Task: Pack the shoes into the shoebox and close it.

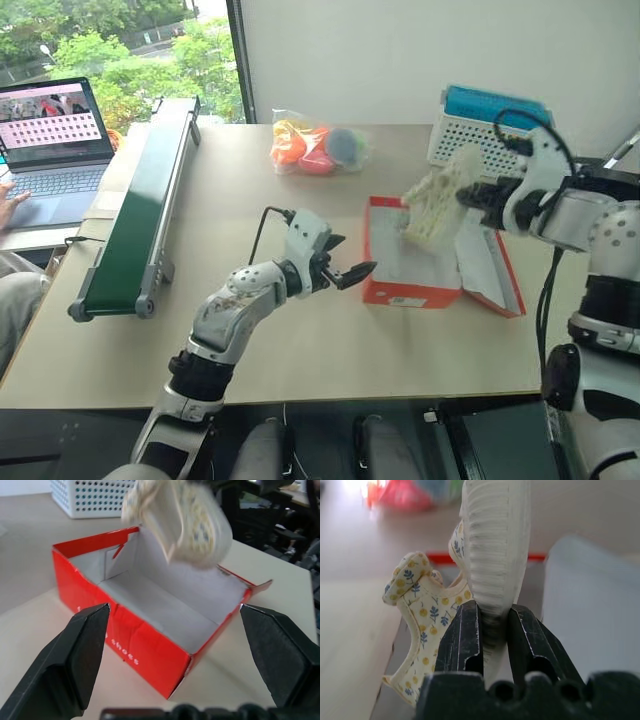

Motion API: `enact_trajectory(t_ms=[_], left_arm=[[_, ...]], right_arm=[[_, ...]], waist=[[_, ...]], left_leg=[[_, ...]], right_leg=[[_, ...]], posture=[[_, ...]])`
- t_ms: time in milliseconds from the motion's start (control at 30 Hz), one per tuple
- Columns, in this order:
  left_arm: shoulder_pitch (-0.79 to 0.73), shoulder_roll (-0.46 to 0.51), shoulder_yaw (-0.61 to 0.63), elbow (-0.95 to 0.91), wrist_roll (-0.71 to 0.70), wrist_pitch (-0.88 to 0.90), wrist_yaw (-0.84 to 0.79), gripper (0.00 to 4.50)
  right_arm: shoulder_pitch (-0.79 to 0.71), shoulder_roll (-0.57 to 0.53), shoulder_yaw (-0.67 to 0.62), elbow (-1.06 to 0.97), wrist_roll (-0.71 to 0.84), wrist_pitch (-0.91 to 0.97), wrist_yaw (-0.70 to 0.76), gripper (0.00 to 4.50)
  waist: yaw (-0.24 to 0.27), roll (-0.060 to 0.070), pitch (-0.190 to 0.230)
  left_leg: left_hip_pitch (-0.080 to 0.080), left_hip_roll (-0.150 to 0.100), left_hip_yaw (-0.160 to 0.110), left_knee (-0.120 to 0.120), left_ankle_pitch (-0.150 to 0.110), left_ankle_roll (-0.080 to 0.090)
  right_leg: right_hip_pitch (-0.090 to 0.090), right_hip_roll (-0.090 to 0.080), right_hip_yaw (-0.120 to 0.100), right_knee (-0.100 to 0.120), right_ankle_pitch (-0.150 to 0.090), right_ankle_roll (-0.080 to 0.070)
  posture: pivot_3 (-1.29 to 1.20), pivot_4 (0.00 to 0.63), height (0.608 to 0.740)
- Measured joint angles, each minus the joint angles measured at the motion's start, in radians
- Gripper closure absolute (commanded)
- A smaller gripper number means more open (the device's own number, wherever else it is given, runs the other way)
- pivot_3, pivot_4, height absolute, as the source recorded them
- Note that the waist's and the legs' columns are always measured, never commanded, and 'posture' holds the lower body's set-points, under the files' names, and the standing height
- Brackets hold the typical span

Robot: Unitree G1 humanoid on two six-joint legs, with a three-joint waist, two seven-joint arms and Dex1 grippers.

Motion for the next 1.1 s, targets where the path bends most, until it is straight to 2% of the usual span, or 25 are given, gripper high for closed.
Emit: enact_trajectory(t_ms=[200, 300, 467, 700, 767, 867, 900, 933, 1100], left_arm=[[0.017, 0.023, -0.011, 0.000, 0.018, -0.022, -0.044, 0.05], [0.019, 0.014, -0.012, -0.002, 0.026, -0.022, -0.043, 0.05], [0.029, 0.001, -0.012, -0.017, 0.033, -0.020, -0.040, 0.05], [0.029, -0.001, -0.008, -0.018, 0.034, -0.018, -0.030, 0.05], [0.029, 0.000, -0.007, -0.018, 0.035, -0.018, -0.027, 0.00], [0.029, 0.000, -0.007, -0.018, 0.035, -0.018, -0.025, 0.00], [0.029, 0.002, -0.006, -0.018, 0.035, -0.018, -0.025, 0.00], [0.029, 0.003, -0.005, -0.018, 0.035, -0.018, -0.024, 0.00], [0.028, 0.015, 0.007, -0.018, 0.035, -0.018, -0.018, 0.00]], right_arm=[[-0.009, -0.098, 0.142, 0.077, -0.059, 0.037, 0.167, 4.03], [-0.001, -0.147, 0.279, 0.109, -0.137, -0.032, 0.281, 4.03], [0.006, -0.168, 0.438, 0.154, -0.257, -0.165, 0.429, 4.03], [0.007, -0.142, 0.525, 0.252, -0.394, -0.311, 0.528, 4.03], [0.007, -0.126, 0.525, 0.276, -0.414, -0.334, 0.538, 3.14], [0.007, -0.100, 0.506, 0.299, -0.434, -0.346, 0.544, 2.23], [0.007, -0.095, 0.499, 0.301, -0.441, -0.345, 0.547, 1.74], [0.007, -0.094, 0.499, 0.301, -0.443, -0.345, 0.548, 1.53], [0.001, -0.094, 0.455, 0.242, -0.469, -0.327, 0.522, 1.53]], waist=[[0.005, 0.000, 0.000], [0.008, 0.000, 0.000], [0.011, 0.000, 0.000], [0.015, 0.000, 0.000], [0.016, 0.000, 0.000], [0.018, 0.000, 0.000], [0.019, 0.000, 0.000], [0.020, 0.000, 0.000], [0.023, 0.000, 0.000]], left_leg=[[-0.002, 0.000, 0.000, 0.000, -0.001, 0.002], [-0.002, -0.001, 0.000, 0.001, -0.002, 0.003], [-0.002, -0.001, 0.000, 0.002, -0.002, 0.003], [-0.002, -0.001, 0.000, 0.002, -0.002, 0.003], [-0.002, -0.001, 0.000, 0.002, -0.001, 0.003], [-0.002, -0.001, -0.001, 0.003, -0.001, 0.002], [-0.002, -0.001, -0.001, 0.003, -0.001, 0.002], [-0.002, -0.001, -0.001, 0.003, -0.001, 0.002], [-0.002, -0.001, -0.001, 0.003, -0.001, 0.002]], right_leg=[[0.001, 0.000, -0.001, -0.006, 0.001, 0.001], [0.003, 0.000, -0.001, -0.008, 0.001, 0.002], [0.003, 0.000, -0.001, -0.008, 0.002, 0.003], [0.003, -0.001, -0.001, -0.008, 0.002, 0.003], [0.004, -0.001, -0.002, -0.008, 0.002, 0.003], [0.004, -0.001, -0.002, -0.008, 0.002, 0.003], [0.004, -0.001, -0.002, -0.008, 0.002, 0.003], [0.004, -0.001, -0.002, -0.008, 0.002, 0.003], [0.004, -0.001, -0.002, -0.008, 0.002, 0.003]], posture=[[0.00, 0.150, 0.705], [0.00, 0.150, 0.705], [0.00, 0.150, 0.705], [0.00, 0.150, 0.705], [0.00, 0.150, 0.705], [0.00, 0.150, 0.705], [0.00, 0.150, 0.705], [0.00, 0.150, 0.705], [0.00, 0.150, 0.705]])
